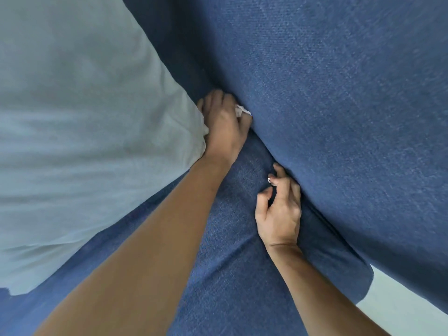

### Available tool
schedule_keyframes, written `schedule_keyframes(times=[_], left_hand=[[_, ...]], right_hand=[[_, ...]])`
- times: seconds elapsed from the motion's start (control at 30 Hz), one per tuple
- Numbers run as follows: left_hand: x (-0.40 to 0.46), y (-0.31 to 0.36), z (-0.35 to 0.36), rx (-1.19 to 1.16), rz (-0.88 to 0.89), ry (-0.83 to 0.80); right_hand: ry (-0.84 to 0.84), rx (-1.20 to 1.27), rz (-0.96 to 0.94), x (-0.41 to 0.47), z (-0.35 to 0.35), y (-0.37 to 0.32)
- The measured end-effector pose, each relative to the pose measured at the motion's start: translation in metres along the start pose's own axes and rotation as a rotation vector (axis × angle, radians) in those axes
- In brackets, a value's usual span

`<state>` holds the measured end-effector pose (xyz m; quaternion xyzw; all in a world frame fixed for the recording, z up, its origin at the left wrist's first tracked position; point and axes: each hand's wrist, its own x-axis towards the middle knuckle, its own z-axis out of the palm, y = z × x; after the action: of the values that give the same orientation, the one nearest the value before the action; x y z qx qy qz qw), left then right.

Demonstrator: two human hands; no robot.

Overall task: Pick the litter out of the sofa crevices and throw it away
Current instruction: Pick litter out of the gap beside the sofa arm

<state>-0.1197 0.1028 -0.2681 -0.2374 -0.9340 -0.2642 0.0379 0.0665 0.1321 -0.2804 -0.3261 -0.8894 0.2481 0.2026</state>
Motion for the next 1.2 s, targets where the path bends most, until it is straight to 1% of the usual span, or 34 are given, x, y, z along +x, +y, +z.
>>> schedule_keyframes(times=[0.07,0.1,0.13,0.2,0.27,0.37,0.53,0.6,0.8,0.93,1.1,1.13,1.2], left_hand=[[-0.002,0.000,-0.012,-0.214,-0.058,0.048],[-0.004,-0.001,-0.016,-0.264,-0.068,0.057],[-0.005,-0.002,-0.019,-0.260,-0.065,0.073],[-0.001,-0.008,-0.017,-0.149,-0.075,0.135],[0.013,-0.016,-0.010,-0.040,-0.142,0.145],[0.040,-0.026,0.000,0.084,-0.236,0.054],[0.073,-0.039,0.015,0.352,-0.251,-0.130],[0.078,-0.044,0.020,0.420,-0.251,-0.171],[0.086,-0.051,0.033,0.531,-0.319,-0.192],[0.089,-0.057,0.041,0.562,-0.353,-0.211],[0.095,-0.041,0.033,0.645,-0.279,-0.383],[0.095,-0.041,0.032,0.655,-0.278,-0.395],[0.093,-0.042,0.032,0.661,-0.274,-0.360]], right_hand=[[0.002,0.000,0.003,-0.001,0.000,0.000],[0.003,-0.004,0.002,-0.001,0.000,0.000],[0.004,-0.010,0.001,-0.001,0.000,0.001],[0.003,-0.019,0.000,-0.001,0.001,0.002],[0.006,-0.018,0.001,-0.002,0.002,0.003],[0.004,-0.025,-0.003,-0.002,0.002,0.003],[-0.004,-0.038,-0.001,-0.002,0.004,0.005],[-0.008,-0.041,0.002,-0.002,0.005,0.005],[-0.014,-0.050,0.023,0.000,0.003,0.000],[-0.022,-0.066,0.015,-0.001,0.002,0.002],[-0.021,-0.103,0.008,-0.002,0.006,0.005],[-0.017,-0.102,0.005,-0.002,0.006,0.005],[-0.016,-0.098,0.000,-0.002,0.007,0.006]])
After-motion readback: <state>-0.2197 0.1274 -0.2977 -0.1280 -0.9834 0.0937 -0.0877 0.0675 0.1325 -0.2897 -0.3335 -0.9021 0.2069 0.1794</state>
